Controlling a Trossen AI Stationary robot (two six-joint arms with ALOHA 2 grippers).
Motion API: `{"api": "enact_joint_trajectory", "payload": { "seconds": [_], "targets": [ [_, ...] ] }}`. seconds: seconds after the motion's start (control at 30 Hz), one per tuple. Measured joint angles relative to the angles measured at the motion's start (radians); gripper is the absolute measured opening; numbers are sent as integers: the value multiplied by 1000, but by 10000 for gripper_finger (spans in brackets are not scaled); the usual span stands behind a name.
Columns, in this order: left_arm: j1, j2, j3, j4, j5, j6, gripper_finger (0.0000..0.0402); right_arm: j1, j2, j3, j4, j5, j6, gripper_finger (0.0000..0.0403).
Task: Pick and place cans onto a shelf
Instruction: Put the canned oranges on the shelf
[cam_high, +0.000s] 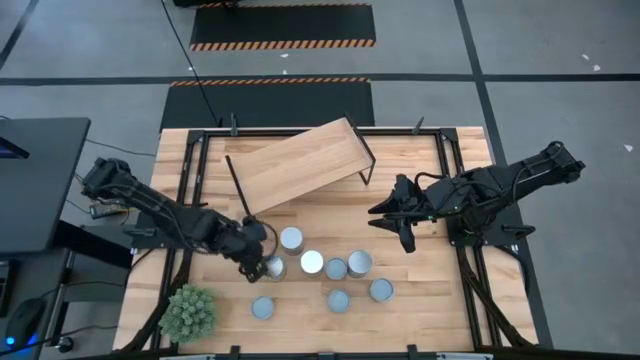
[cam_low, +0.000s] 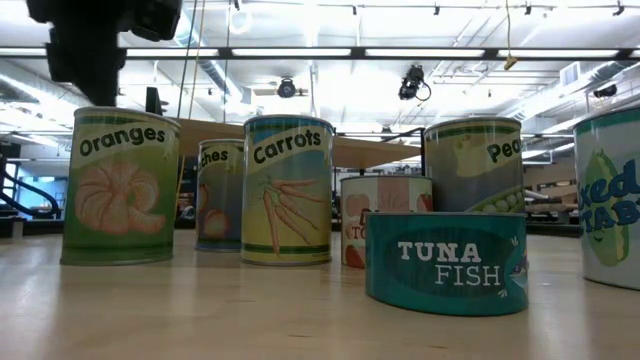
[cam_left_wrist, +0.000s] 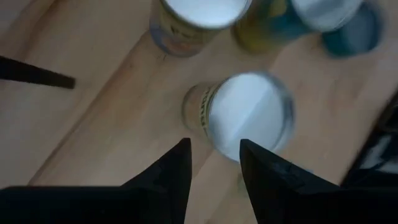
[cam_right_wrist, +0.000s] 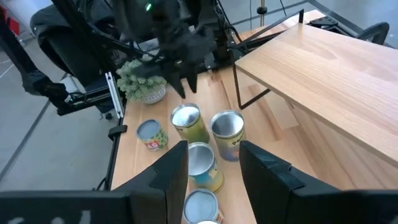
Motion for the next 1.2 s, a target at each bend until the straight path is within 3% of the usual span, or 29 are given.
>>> {"api": "enact_joint_trajectory", "payload": {
  "seconds": [0.23, 0.57, 0.93, 1.03, 1.2],
  "targets": [
    [44, -71, -43, 44, 3, -72, 141, 0, 0, 0, 0, 0, 0, 151],
    [33, 59, -43, 101, 12, -91, 141, 0, 0, 0, 4, 3, 4, 151],
    [17, 104, -41, 108, 24, -89, 139, 0, 0, 0, 10, 3, 3, 151],
    [13, 114, -38, 112, 37, -80, 119, 0, 0, 0, 10, 3, -1, 151],
    [12, 120, -37, 120, 42, -76, 55, 0, 0, 0, 12, 3, -3, 151]
  ]
}}
